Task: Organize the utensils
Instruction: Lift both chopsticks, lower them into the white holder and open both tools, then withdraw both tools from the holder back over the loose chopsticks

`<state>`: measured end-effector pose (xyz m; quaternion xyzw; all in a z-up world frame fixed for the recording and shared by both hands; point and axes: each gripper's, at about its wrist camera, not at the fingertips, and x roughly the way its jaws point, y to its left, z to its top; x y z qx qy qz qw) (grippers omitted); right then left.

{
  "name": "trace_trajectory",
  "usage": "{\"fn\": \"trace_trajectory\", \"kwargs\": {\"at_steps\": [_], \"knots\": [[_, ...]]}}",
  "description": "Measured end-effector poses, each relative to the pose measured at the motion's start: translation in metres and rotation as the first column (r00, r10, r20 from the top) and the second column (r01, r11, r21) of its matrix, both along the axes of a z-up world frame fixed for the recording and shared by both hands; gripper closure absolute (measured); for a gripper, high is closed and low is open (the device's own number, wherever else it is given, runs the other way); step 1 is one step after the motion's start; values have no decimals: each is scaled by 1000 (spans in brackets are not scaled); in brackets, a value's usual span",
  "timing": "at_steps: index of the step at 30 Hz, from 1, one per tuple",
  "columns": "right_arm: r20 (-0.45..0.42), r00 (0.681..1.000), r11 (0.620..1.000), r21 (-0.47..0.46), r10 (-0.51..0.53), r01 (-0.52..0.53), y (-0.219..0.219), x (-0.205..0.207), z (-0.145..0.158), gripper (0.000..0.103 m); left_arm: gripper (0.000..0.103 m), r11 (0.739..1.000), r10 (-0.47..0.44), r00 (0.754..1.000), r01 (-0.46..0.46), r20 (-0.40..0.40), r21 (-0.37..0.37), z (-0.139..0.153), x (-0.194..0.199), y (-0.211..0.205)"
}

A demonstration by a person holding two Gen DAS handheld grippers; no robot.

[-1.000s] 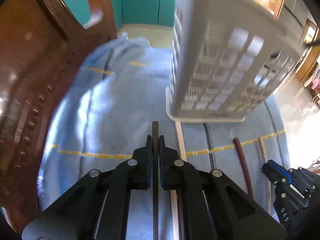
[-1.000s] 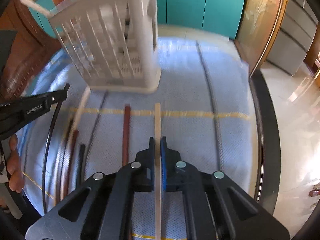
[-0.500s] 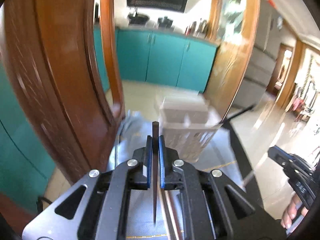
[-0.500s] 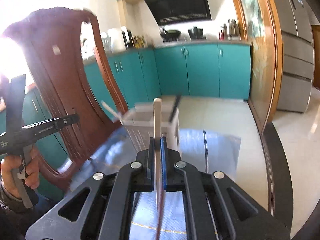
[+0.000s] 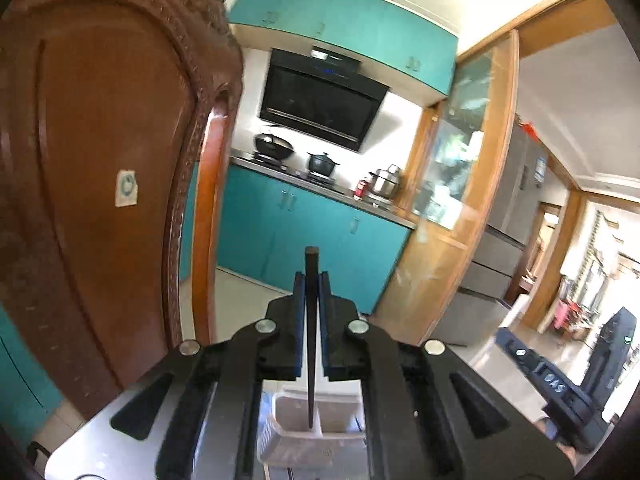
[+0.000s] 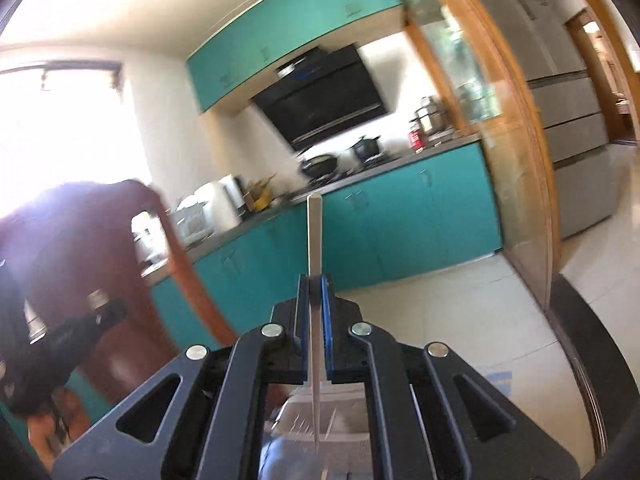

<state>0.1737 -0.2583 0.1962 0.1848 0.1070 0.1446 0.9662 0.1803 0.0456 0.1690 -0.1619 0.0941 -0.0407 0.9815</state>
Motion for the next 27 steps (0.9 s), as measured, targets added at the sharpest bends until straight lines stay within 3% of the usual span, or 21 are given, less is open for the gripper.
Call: {"fn": "trace_trajectory", "kwargs": {"at_steps": [3,6,8,10,15,21,25,27], "knots": [[-6,999,999,-21,-32,32,8,24,-22,96,96,999,19,999,-17,-39,37,-27,32,-10],[-55,998,998,-62,-20,16,21,41,-47,96,96,1000,-5,992,5,-126,-1,-60,63,-12],[-87,996,992,-124,-6,-5,36,47,-64,96,96,1000,-28,987,27,-157,-5,-71,71,-16],[-92,996,982,-186,4,-21,49,43,-75,96,96,999,-6,985,15,-173,48,-81,74,-25],[-92,995,955,-291,24,-50,69,27,-86,96,96,996,-11,977,29,-211,84,-93,76,-32],[-15,1000,948,-317,19,-23,56,-15,-80,72,95,995,-9,982,29,-191,101,-93,60,-31],[57,993,937,-341,102,-76,46,-61,-82,68,83,993,-8,991,24,-137,116,-92,27,-28],[41,987,915,-381,157,-130,48,-81,-98,65,80,991,-9,993,24,-116,134,-98,9,-28]]}}
